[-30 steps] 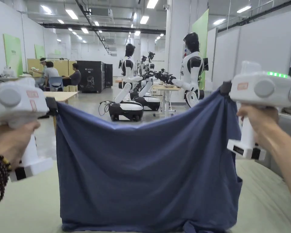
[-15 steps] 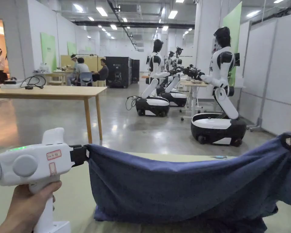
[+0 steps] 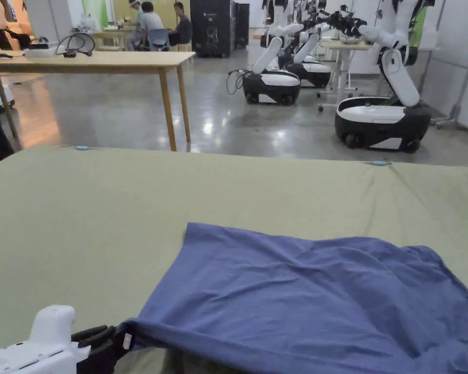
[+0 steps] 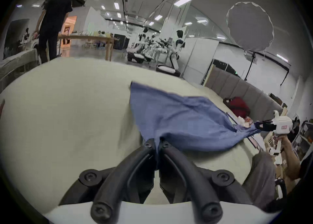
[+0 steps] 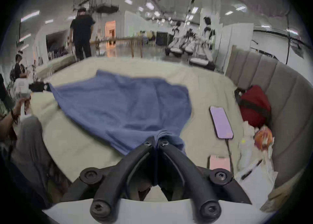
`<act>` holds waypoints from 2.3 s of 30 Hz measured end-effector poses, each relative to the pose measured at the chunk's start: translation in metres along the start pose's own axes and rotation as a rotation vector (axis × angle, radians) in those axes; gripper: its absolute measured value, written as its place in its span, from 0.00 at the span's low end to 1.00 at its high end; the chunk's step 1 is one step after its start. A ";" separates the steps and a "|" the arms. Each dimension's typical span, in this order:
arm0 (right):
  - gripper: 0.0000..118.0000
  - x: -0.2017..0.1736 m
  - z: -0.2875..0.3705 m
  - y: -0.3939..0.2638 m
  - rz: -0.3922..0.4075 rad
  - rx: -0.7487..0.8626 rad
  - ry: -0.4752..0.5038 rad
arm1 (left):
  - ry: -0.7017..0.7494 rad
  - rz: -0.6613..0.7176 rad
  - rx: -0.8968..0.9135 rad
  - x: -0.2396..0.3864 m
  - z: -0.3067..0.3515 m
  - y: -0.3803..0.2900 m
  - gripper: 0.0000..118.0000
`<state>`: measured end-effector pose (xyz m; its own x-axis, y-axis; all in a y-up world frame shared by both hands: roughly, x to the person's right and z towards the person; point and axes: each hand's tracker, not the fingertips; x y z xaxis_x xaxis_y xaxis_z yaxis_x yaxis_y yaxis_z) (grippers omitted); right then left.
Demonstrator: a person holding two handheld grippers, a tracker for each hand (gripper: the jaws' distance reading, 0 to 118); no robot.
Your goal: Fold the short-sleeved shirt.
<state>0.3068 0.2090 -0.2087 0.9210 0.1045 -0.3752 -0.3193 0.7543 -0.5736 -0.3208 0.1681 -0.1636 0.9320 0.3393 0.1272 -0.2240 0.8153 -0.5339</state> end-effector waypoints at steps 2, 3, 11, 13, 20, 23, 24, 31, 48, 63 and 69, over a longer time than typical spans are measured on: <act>0.02 -0.004 -0.005 -0.012 0.007 -0.035 0.021 | 0.007 -0.009 -0.014 -0.004 0.007 -0.017 0.00; 0.02 -0.006 -0.008 -0.017 0.005 -0.054 0.020 | 0.010 -0.014 -0.045 -0.004 0.010 -0.024 0.00; 0.02 -0.005 -0.024 -0.030 0.010 -0.161 0.013 | 0.034 -0.025 -0.098 -0.009 0.008 -0.046 0.00; 0.03 -0.002 -0.026 -0.034 0.005 -0.169 0.020 | 0.032 -0.022 -0.112 -0.011 0.005 -0.047 0.00; 1.00 0.002 -0.020 -0.045 -0.054 -0.122 0.012 | 0.059 0.030 -0.111 -0.016 0.008 -0.048 0.62; 0.98 0.009 0.016 -0.039 -0.132 -0.013 -0.031 | 0.020 0.053 -0.059 -0.013 0.030 -0.044 1.00; 0.98 0.007 0.031 -0.036 -0.163 0.017 -0.057 | 0.034 0.075 -0.058 -0.011 0.040 -0.040 1.00; 0.00 -0.024 0.104 -0.042 -0.297 0.271 -0.076 | 0.083 0.074 0.107 0.017 0.108 -0.038 0.00; 0.00 -0.046 0.085 -0.038 -0.264 0.188 -0.008 | 0.079 -0.056 -0.094 0.003 0.003 -0.055 0.96; 0.00 -0.027 0.062 -0.029 -0.234 0.073 -0.023 | 0.105 -0.205 -0.059 0.017 -0.005 -0.065 0.02; 0.77 0.008 -0.002 -0.036 -0.135 -0.038 -0.016 | 0.088 -0.196 -0.051 0.025 0.003 -0.056 0.02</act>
<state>0.3248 0.1811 -0.1924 0.9595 0.0148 -0.2814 -0.2005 0.7375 -0.6449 -0.2855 0.1324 -0.1280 0.9780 0.1329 0.1606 -0.0237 0.8363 -0.5478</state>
